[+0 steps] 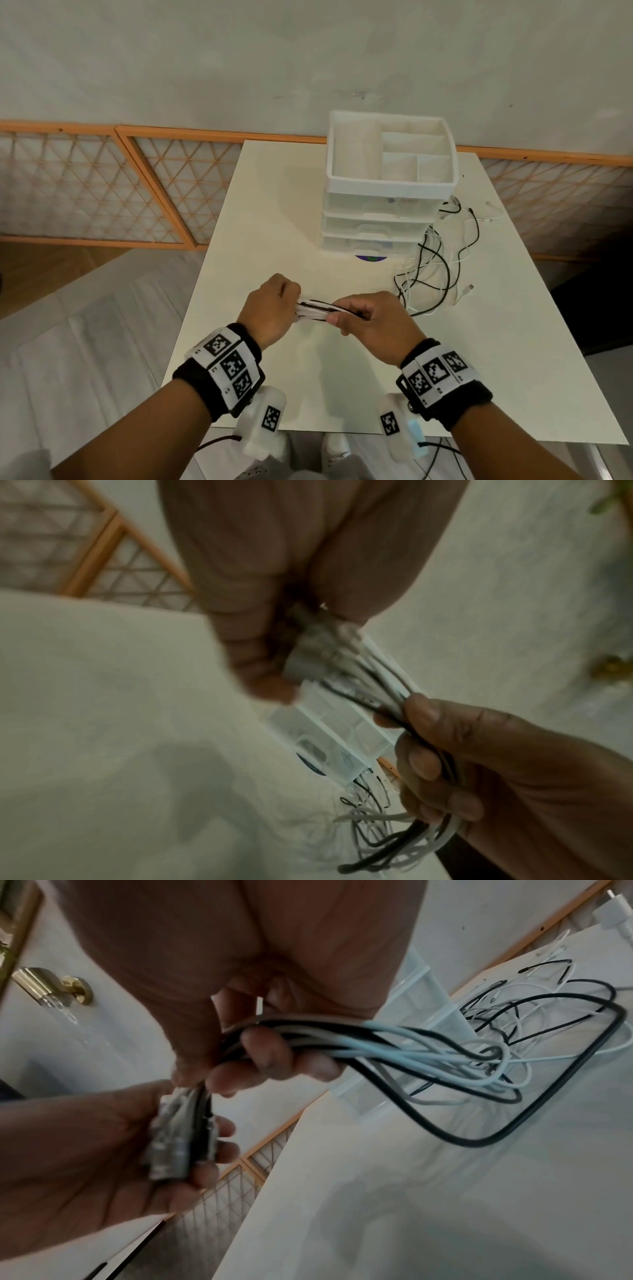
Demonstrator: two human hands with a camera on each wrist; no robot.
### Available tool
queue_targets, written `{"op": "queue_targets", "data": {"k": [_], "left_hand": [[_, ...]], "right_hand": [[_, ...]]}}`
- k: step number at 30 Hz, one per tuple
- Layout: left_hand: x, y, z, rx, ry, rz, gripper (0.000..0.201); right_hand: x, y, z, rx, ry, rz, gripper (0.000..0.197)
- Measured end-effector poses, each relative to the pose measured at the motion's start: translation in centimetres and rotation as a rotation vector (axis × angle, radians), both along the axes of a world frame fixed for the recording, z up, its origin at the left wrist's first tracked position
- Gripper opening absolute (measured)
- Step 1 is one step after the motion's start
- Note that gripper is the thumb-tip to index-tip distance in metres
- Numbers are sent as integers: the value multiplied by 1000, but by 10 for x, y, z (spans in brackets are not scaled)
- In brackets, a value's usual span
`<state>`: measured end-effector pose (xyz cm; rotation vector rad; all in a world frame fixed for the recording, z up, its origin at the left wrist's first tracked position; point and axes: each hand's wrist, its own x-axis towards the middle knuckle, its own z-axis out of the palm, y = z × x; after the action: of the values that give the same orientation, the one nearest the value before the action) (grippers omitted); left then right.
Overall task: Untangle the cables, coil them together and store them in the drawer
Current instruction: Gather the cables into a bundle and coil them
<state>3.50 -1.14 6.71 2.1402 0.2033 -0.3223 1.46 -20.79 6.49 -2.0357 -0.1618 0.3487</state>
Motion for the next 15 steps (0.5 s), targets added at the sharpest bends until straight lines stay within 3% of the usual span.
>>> {"op": "queue_targets", "data": {"k": [2,4,5,7,9,11,13,15], "left_hand": [[2,0,5,232,-152,-37,30],[3,-9,18,215,-386,-125,41],[3,-16,24,181,-393,-243,46],[0,-27,29,143,-217,-449,59],[3,-30,25,116,-95,-422,73],[5,-29,24,135,-99,-364,79],[8,-29,35,197,-121,-338,79],[15,-28,54,168,-150,-255,72]], "right_hand": [[-2,8,-2,-34,-14,13,15],[-3,17,-1,-66,-50,42,20],[-2,21,1,-84,-76,55,20],[2,29,9,-122,-124,63,9],[6,31,18,-107,-160,50,11],[7,27,23,-9,-169,28,17],[8,15,24,85,-143,-5,21],[12,-7,19,-3,-144,-28,23]]}}
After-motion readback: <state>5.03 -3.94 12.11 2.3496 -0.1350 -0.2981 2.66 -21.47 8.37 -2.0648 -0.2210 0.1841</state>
